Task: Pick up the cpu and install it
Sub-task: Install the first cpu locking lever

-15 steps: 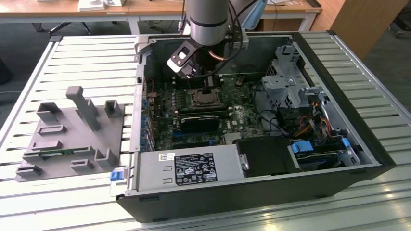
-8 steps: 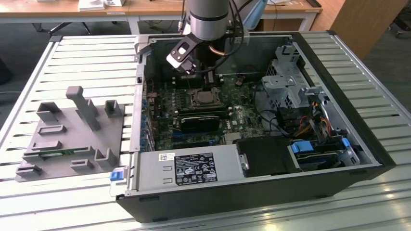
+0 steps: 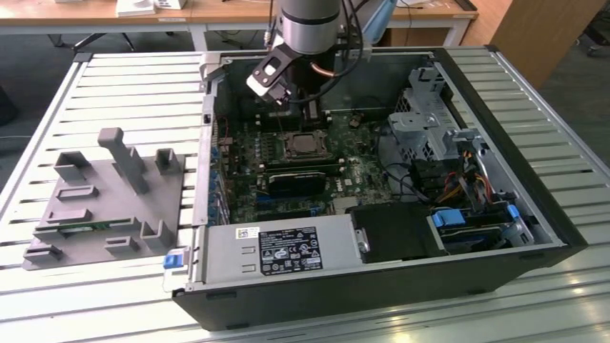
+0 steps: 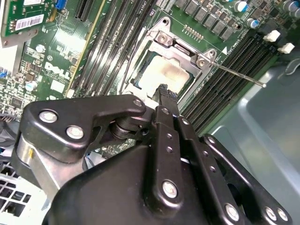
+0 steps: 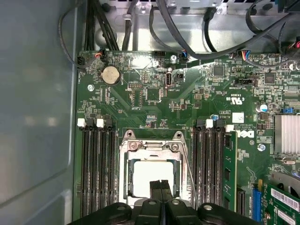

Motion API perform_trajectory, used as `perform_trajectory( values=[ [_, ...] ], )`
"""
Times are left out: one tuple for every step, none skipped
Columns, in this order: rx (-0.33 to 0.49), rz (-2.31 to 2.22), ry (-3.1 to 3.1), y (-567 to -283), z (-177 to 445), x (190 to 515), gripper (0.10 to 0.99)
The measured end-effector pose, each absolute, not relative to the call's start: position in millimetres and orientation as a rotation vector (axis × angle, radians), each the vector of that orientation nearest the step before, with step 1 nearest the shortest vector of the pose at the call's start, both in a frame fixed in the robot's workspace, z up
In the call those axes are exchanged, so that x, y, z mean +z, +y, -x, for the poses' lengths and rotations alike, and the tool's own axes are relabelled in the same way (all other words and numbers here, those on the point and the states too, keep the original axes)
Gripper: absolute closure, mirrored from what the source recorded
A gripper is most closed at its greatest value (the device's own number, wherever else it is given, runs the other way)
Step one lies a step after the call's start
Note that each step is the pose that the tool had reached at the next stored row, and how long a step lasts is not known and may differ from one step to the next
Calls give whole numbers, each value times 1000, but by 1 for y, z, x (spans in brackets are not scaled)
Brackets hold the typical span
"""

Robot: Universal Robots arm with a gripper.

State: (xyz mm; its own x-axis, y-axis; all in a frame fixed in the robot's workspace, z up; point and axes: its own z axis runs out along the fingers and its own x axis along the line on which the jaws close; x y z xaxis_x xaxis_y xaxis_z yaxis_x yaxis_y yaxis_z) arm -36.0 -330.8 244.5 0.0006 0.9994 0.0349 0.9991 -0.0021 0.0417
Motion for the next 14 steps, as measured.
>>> perform_trajectory(
  values=[
    [85, -2219, 2216, -331, 36, 246, 980],
    [85, -2219, 2216, -331, 36, 247, 980],
    [85, -2219, 2216, -331, 36, 249, 980],
    [85, -2219, 2216, -331, 36, 250, 980],
    [85, -2219, 2216, -331, 36, 252, 980],
    [85, -2219, 2216, -331, 36, 253, 980],
    [85, -2218, 2216, -331, 36, 255, 980],
    [86, -2218, 2216, -331, 36, 257, 980],
    [85, -2218, 2215, -331, 36, 259, 980],
    [86, -2218, 2215, -331, 36, 261, 980],
    [86, -2218, 2215, -331, 36, 263, 980],
    [86, -2218, 2215, -331, 36, 264, 980],
    [85, -2218, 2215, -331, 36, 266, 980],
    [86, -2218, 2215, -331, 36, 268, 980]
  ],
)
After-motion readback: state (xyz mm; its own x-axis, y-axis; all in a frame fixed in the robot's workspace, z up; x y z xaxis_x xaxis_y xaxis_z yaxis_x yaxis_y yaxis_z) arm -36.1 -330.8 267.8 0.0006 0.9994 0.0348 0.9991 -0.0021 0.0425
